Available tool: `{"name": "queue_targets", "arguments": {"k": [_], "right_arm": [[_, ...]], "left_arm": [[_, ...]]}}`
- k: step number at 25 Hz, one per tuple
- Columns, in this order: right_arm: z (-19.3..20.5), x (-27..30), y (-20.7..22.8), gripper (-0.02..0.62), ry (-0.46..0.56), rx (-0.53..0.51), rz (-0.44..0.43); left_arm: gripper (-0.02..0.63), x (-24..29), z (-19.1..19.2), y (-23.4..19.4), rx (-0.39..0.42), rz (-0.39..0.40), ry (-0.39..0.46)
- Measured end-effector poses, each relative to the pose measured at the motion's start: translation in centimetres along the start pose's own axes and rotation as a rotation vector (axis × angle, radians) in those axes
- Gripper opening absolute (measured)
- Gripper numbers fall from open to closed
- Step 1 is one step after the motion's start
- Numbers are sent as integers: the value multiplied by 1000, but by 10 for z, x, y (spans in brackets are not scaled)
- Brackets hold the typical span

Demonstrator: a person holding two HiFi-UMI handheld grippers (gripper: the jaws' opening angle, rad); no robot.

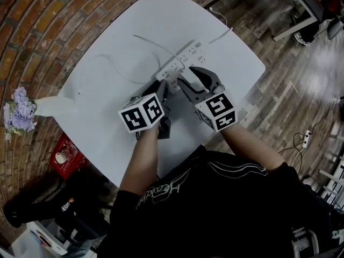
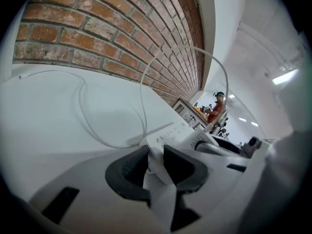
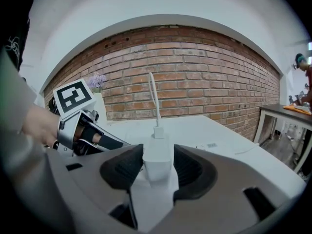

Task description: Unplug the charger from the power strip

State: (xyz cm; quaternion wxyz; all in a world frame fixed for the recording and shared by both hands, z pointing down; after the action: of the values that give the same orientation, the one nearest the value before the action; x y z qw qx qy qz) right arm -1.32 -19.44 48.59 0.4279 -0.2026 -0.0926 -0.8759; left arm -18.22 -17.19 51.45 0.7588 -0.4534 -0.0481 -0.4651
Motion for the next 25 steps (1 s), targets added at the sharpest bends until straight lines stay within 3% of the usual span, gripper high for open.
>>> {"name": "queue_targets", "arguments": {"k": [9,21,25], "right_arm": [[-1,8,-1,123,7,-30,58],[1,8,2,118,16,13,30],[-2,7,-2,117,3,-38,64]], "left_arm": [[91,-1,-3,1,-19,17,6],[89,-1,-3,1,-22,18,7],[91,0,-3,3,-10,4,6]]}}
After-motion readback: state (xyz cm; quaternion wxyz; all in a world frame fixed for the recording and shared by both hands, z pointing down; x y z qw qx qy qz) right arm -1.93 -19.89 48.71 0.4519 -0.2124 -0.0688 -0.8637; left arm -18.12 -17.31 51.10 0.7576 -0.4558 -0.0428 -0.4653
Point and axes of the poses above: the fingertips, and each gripper's own axes: x forward along the fingers, y to its right, z out of its underside, the point moved 9 cm from there along -x, backward along the fingers, and after that the axes turned 11 degrees about z, right-handed, at the moved point
